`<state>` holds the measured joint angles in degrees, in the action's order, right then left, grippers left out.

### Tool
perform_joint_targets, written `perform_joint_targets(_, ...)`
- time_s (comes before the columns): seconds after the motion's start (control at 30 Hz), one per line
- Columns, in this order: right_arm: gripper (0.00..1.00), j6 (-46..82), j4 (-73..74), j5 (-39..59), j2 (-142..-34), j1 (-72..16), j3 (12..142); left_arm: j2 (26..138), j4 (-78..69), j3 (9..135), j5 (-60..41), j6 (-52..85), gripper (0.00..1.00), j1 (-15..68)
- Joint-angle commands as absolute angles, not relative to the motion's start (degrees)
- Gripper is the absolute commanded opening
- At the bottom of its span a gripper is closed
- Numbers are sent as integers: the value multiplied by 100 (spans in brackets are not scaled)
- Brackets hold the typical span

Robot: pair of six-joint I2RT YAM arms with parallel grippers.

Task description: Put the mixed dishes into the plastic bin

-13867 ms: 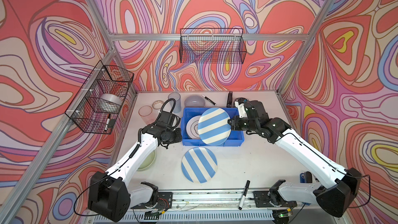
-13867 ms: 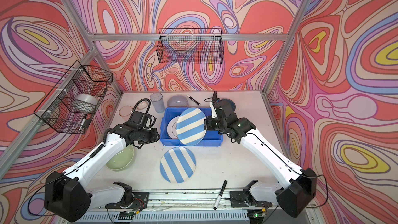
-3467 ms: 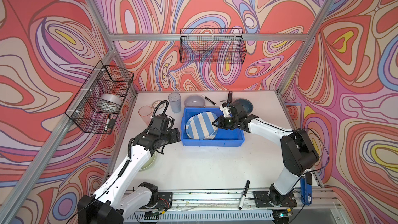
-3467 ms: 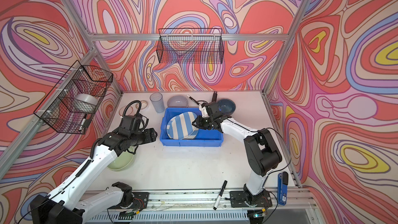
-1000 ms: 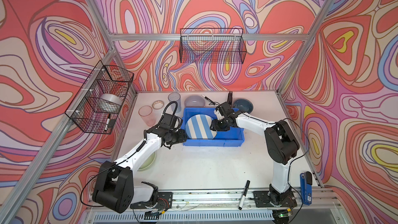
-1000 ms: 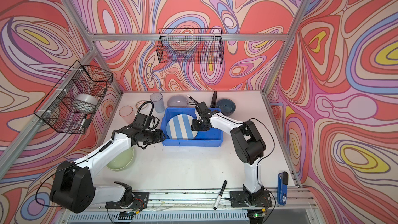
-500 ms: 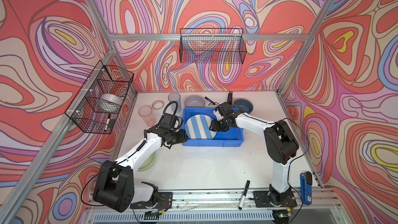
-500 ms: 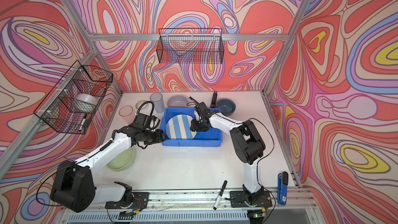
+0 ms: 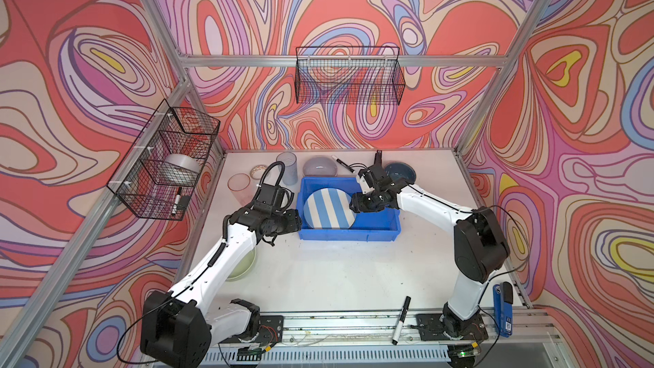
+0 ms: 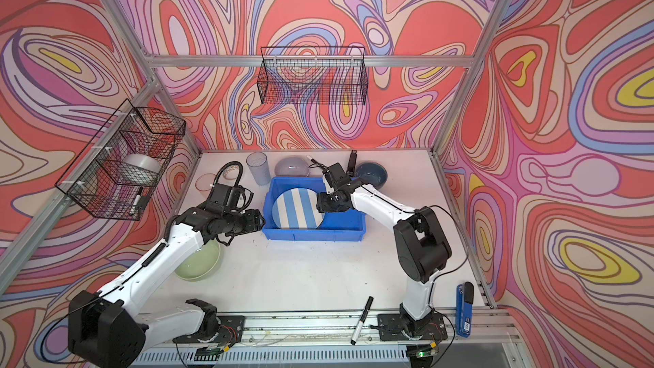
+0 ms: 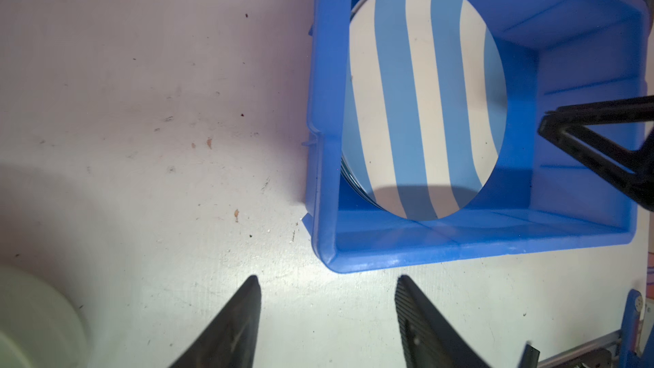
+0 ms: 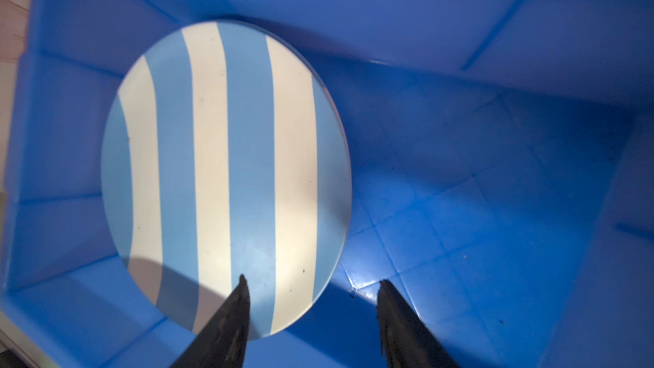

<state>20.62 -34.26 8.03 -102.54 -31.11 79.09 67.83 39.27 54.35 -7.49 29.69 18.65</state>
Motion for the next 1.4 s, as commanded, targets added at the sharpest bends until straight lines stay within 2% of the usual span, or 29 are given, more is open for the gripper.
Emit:
perform_joint_targets(0.0,60,1889,-3580,710,-9857,-3103,7680,6590,4764,5472,-116,3232,66,1823)
perform_joint_targets(0.2,60,1812,-3373,1089,-9501,-3103,7218,6158,5343,5274,571,3679,69,1819)
perform_joint_targets(0.37,61,1732,-3252,1273,-9211,-3103,6956,5982,5540,5047,1588,4184,69,1801)
perform_joint_targets(0.67,61,1547,-3324,1319,-8921,-3094,6821,6237,5034,4326,2502,4907,61,1727)
perform_joint_targets(0.87,60,1577,-3288,1368,-8886,-3089,6685,6394,4396,3912,2231,4788,57,1613)
perform_joint_targets(1.03,60,1669,-3256,1371,-8878,-3089,6638,6658,4037,3792,1876,4567,36,1591)
perform_joint_targets(1.37,60,1723,-3340,1258,-8797,-3086,6564,6881,3746,3725,1615,4296,25,1564)
